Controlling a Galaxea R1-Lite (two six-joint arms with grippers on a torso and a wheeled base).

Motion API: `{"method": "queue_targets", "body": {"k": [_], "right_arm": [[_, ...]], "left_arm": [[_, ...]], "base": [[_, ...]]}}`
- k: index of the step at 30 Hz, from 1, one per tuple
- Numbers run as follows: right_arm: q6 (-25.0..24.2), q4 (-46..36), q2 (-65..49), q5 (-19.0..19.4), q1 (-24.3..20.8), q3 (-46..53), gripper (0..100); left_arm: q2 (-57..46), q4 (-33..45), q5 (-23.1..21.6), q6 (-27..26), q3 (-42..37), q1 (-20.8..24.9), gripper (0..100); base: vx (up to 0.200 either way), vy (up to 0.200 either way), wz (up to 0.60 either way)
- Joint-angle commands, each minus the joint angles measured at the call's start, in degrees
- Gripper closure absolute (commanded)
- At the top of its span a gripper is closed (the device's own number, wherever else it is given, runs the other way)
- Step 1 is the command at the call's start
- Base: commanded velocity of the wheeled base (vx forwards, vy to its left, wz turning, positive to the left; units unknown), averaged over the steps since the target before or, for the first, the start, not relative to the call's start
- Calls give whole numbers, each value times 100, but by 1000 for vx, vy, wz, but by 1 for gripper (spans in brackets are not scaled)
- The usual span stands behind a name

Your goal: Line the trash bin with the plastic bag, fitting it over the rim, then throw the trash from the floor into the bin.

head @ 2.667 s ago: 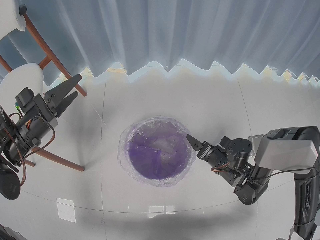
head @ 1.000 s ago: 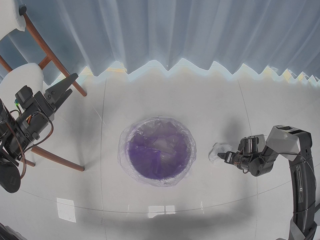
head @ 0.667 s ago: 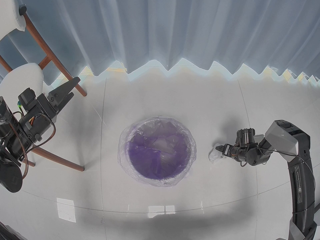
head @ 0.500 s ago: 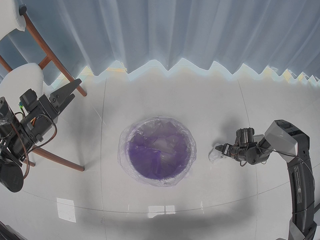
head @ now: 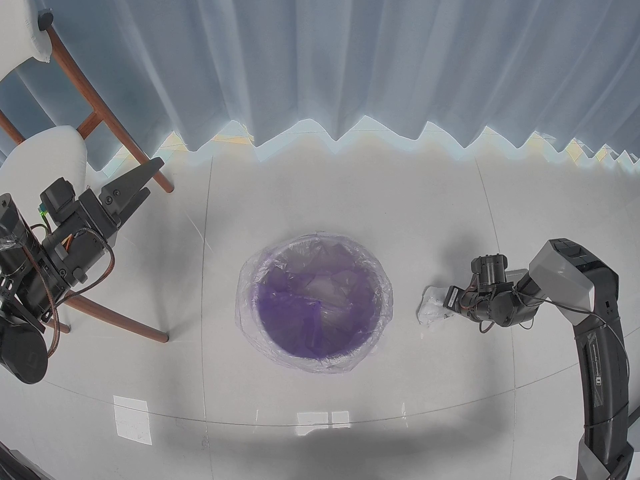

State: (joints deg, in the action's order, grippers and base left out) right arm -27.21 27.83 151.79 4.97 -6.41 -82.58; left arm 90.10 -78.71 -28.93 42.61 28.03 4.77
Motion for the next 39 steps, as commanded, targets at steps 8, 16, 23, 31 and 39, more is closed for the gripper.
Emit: {"method": "queue_targets", "body": {"k": [8, 16, 23, 31, 39], "right_arm": [[-1797, 240, -1661, 30, -132, 1271, 100], [-1471, 2525, -4104, 30, -563, 4320, 100], [-830, 4143, -5194, 12, -1477, 5612, 100], [-672, 4819, -5713, -146, -3138, 6034, 100], [-593, 4986, -4711, -313, -3613, 5815, 100]], "left_arm": [[-80, -12, 10, -7, -43, 156, 0], [-142, -83, 36, -648, -183, 350, 0], [-203, -83, 36, -675, -175, 350, 0], [-203, -83, 36, -683, -210, 367, 0], [-283, -83, 36, -683, -219, 402, 0]], "base": [[0, 0, 0], [0, 0, 0], [0, 0, 0], [0, 0, 0], [0, 0, 0]]}}
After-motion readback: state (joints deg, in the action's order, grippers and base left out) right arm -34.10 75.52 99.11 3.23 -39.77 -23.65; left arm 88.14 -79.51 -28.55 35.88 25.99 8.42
